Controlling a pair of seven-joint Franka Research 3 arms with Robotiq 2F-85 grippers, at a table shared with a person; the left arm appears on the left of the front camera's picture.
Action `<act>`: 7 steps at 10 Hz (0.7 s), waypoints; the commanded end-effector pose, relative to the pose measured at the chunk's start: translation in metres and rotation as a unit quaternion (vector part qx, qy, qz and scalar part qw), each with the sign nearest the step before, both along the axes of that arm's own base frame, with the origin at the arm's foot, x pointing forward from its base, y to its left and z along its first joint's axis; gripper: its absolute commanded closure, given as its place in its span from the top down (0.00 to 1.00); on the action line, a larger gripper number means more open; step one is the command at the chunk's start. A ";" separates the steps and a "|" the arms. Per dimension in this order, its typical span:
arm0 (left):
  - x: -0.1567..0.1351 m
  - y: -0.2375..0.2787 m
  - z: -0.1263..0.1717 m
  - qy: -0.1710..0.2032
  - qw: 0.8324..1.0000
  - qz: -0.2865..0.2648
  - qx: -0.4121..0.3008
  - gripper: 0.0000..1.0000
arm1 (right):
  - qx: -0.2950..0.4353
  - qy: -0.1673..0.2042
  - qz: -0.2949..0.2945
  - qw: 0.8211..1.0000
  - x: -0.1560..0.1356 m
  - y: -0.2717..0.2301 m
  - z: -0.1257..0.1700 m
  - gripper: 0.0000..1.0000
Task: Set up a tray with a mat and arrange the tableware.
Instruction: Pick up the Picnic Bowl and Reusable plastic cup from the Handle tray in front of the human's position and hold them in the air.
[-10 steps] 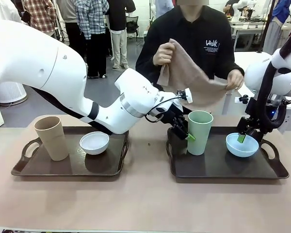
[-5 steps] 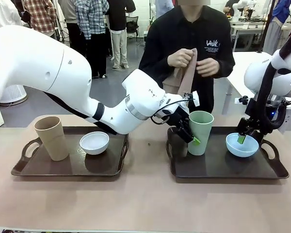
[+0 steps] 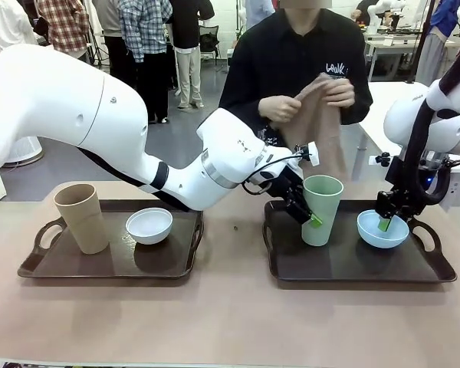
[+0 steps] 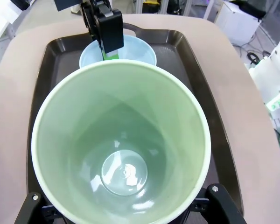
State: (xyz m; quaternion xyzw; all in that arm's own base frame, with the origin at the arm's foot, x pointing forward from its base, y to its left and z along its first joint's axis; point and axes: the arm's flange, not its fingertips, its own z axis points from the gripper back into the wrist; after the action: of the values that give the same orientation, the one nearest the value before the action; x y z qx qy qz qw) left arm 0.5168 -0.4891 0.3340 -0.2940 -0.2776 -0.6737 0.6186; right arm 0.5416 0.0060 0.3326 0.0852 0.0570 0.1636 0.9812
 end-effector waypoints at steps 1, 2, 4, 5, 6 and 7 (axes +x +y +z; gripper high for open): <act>0.001 0.000 0.004 0.009 1.000 -0.004 -0.005 0.00 | -0.009 0.000 0.011 1.000 -0.002 0.000 -0.005 0.00; 0.001 0.001 0.003 0.013 1.000 -0.003 -0.004 0.28 | -0.010 0.000 0.011 1.000 -0.002 0.001 -0.005 0.04; 0.002 0.002 0.004 0.020 1.000 -0.002 0.001 0.00 | -0.010 -0.001 0.010 1.000 -0.002 0.000 -0.005 0.00; 0.001 0.002 0.004 0.019 1.000 0.001 0.001 0.28 | -0.012 0.001 0.013 1.000 -0.002 0.001 -0.006 0.00; 0.000 0.003 0.005 0.020 1.000 0.004 0.002 0.00 | -0.015 0.004 0.015 1.000 -0.001 0.001 -0.006 0.00; -0.003 0.007 0.006 0.022 1.000 0.008 0.006 0.00 | -0.021 0.006 0.013 1.000 0.000 0.001 -0.005 0.00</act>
State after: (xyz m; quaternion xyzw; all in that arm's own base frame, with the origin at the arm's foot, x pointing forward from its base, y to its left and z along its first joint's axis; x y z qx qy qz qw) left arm 0.5185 -0.4878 0.3338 -0.2995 -0.2733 -0.6676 0.6244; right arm 0.5419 0.0069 0.3329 0.0834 0.0576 0.1666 0.9808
